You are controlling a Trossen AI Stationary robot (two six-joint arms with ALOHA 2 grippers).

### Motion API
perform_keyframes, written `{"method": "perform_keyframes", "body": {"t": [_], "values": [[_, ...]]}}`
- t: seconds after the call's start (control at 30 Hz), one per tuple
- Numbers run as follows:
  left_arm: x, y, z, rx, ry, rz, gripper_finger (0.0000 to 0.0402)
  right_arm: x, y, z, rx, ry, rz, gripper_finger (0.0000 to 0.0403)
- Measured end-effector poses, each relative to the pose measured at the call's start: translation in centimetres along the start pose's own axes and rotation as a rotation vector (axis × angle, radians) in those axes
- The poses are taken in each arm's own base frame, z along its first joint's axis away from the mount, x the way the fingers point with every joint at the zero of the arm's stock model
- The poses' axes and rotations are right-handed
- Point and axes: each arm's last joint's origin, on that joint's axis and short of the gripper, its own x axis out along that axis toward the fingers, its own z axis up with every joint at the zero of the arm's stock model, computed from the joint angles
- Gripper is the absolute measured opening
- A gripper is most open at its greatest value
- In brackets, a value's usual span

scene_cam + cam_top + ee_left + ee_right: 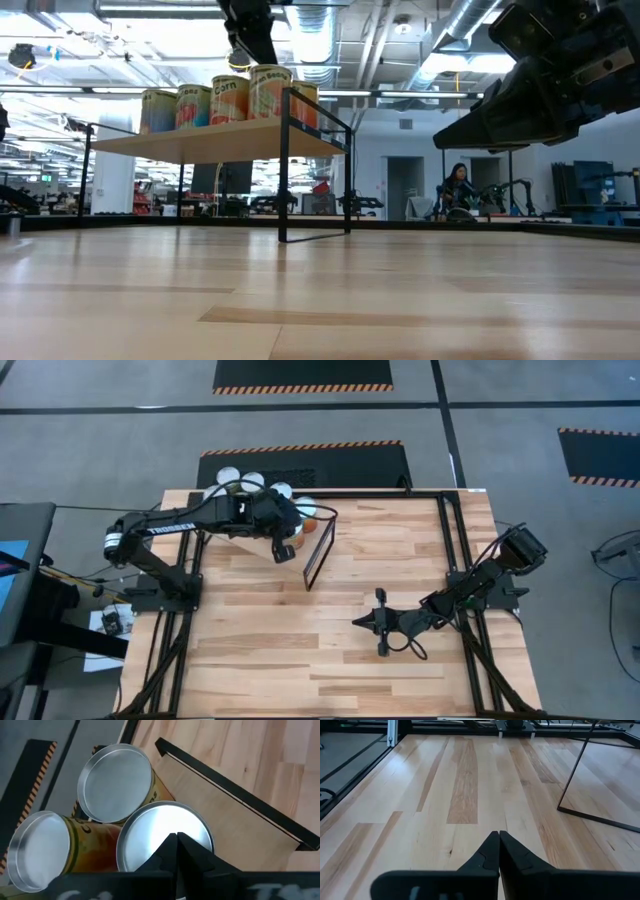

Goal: Pick and place cans onto a shelf
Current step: Align the canned green beans with the other canned green beans on the shelf

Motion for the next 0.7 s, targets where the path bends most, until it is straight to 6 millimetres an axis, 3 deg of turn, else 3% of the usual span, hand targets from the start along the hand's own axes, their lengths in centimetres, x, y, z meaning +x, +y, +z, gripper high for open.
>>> {"method": "perform_keyframes", "body": {"t": [0.7], "values": [[0.05, -0.15, 0.31, -0.010, -0.033, -0.018, 0.0000, 0.00, 0.00, -0.02, 0.003, 0.002, 0.000, 0.0017]]}}
